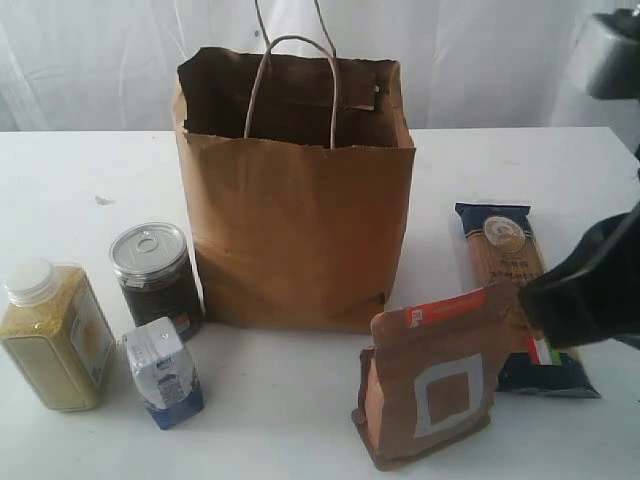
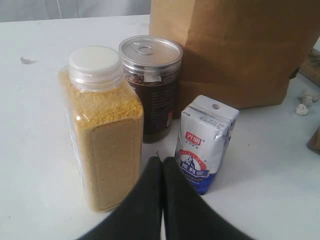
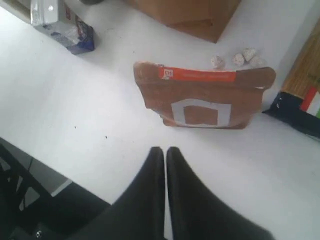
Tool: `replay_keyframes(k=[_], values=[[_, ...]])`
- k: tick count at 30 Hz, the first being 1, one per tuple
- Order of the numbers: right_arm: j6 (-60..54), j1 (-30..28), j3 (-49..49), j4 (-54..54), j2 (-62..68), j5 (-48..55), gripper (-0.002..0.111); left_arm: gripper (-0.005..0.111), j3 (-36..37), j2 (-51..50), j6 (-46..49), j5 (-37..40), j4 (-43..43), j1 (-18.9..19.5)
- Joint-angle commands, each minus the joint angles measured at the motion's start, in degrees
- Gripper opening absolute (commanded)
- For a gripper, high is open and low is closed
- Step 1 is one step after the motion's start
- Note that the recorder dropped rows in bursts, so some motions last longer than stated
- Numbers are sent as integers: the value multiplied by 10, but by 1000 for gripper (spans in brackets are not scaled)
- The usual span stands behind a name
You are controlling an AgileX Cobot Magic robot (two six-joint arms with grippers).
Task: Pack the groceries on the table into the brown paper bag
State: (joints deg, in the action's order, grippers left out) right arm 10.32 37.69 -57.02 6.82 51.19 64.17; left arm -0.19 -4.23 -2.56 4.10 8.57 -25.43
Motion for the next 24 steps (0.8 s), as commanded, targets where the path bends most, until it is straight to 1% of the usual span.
replay_keyframes(k=[1,3,7,10,14,16,24], values=[[5,1,51,12,-40,-76,0,0,2,3,0,2,3,2],[18,1,72,15,-52,-88,0,0,2,3,0,2,3,2],[3,1,101,26,-64,-113,0,0,2,3,0,2,3,2],[3,1,128,50,-71,-193,0,0,2,3,0,2,3,2],[3,1,187,51,-87,-326,0,0,2,3,0,2,3,2],[3,1,219,51,-100,-363,0,0,2,3,0,2,3,2],[3,1,308,49,-146,-397,0,0,2,3,0,2,3,2]])
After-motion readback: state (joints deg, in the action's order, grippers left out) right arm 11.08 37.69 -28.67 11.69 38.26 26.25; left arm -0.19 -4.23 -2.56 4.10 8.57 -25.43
